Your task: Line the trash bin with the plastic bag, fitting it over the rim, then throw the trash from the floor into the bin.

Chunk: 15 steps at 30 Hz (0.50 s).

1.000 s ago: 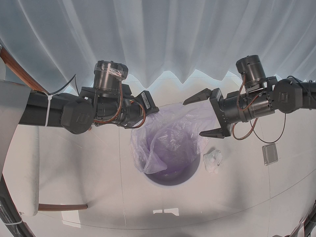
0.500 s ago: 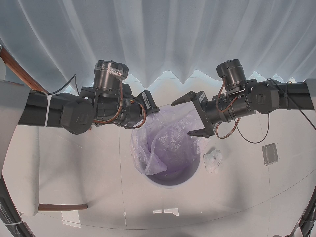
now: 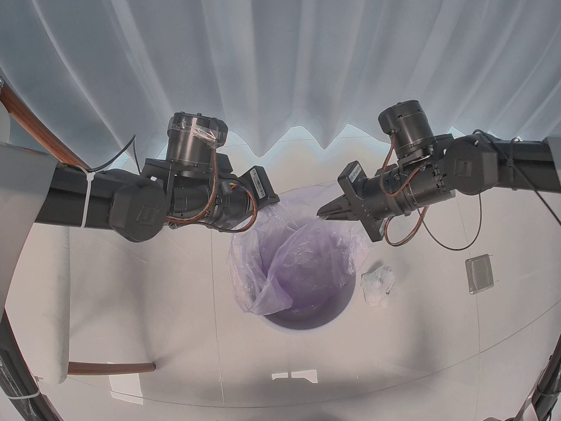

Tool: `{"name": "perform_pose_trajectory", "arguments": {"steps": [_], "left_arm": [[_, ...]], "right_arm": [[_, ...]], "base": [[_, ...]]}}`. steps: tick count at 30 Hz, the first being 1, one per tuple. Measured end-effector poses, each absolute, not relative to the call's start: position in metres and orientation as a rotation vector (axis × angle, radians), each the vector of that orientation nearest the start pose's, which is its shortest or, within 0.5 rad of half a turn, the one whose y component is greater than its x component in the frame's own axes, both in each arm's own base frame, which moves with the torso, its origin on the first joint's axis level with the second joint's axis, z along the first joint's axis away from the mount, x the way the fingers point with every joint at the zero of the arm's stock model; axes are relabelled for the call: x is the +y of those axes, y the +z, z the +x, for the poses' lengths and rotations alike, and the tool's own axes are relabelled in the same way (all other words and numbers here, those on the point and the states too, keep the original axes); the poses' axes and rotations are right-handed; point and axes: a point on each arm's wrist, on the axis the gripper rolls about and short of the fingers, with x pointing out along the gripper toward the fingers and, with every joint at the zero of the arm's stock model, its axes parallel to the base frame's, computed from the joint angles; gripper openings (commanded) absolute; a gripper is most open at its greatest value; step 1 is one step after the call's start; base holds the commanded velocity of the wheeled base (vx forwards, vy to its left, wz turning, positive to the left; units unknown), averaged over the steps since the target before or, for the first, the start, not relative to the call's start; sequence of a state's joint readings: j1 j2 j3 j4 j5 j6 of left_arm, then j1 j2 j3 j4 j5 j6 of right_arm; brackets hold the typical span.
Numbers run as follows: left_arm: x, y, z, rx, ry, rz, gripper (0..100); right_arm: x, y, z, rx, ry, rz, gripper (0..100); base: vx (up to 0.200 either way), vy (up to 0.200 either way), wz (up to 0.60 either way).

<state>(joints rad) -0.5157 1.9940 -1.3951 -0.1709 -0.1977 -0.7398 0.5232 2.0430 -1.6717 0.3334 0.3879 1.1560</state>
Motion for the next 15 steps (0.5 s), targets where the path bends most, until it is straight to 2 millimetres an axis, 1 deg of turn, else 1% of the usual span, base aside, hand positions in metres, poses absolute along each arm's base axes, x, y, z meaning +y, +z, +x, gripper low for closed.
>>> {"name": "perform_pose_trajectory", "arguments": {"steps": [3, 8, 11, 15], "left_arm": [[-0.201, 0.192, 0.350, 0.670, -0.494, -0.623, 0], [-0.195, 0.187, 0.356, 0.670, -0.470, -0.619, 0], [-0.190, 0.185, 0.359, 0.670, -0.453, -0.617, 0], [-0.183, 0.182, 0.360, 0.683, -0.420, -0.609, 0]], "right_arm": [[0.203, 0.220, 0.328, 1.185, 0.330, 0.936, 0], [0.186, 0.233, 0.295, 1.251, 0.328, 0.821, 0], [0.171, 0.230, 0.284, 1.259, 0.342, 0.751, 0], [0.148, 0.220, 0.277, 1.250, 0.364, 0.645, 0]], "base": [[0.000, 0.000, 0.00], [0.000, 0.000, 0.00], [0.000, 0.000, 0.00], [0.000, 0.000, 0.00]]}}
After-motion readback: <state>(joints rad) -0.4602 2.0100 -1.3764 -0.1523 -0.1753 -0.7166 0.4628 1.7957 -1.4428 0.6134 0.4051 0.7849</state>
